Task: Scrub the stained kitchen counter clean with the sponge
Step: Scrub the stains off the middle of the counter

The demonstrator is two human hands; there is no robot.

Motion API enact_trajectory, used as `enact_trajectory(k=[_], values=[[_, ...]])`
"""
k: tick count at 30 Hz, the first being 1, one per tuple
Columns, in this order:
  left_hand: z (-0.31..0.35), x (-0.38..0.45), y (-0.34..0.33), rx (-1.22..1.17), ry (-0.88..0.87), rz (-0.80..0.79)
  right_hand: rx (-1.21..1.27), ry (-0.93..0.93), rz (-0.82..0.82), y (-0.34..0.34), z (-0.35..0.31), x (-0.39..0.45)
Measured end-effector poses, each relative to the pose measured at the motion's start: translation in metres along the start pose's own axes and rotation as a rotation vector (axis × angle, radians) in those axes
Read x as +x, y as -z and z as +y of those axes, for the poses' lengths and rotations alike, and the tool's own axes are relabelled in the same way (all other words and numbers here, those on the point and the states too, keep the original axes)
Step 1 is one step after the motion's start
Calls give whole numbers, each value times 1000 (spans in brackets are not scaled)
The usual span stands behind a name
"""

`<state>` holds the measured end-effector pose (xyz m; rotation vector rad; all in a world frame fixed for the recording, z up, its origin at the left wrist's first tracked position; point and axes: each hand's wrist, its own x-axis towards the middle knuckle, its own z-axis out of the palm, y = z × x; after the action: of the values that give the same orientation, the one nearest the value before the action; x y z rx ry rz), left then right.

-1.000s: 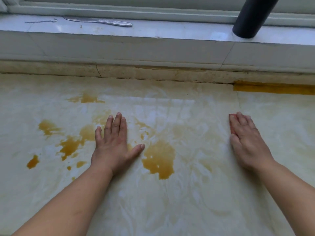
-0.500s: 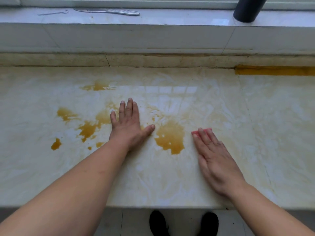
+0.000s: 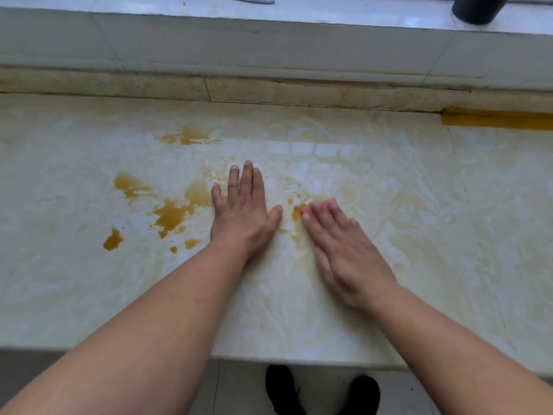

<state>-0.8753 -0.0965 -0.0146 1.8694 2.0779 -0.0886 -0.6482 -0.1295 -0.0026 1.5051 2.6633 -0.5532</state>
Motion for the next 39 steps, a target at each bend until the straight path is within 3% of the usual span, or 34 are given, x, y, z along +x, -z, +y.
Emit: enact_trajectory(k=[6,15,21,26,31,34,39], values=[[1,0,-1,11,17,15,-3,-130,34,1,-16,13],[1,-1,-2,45,37,29,51,-78,46,0,5,16],[5,-4,-1,56,52,8,58,-263,100,5,46,-8],[4,-2,-3,57,51,14,117,-400,135,2,12,19],[0,-1,-5,50,31,20,101,-171,79,-1,-26,56],[1,0,-3,18,8,9,71,-77,81,3,-3,46],[0,0,-2,3,-11,-8,139,-522,167,19,43,23]])
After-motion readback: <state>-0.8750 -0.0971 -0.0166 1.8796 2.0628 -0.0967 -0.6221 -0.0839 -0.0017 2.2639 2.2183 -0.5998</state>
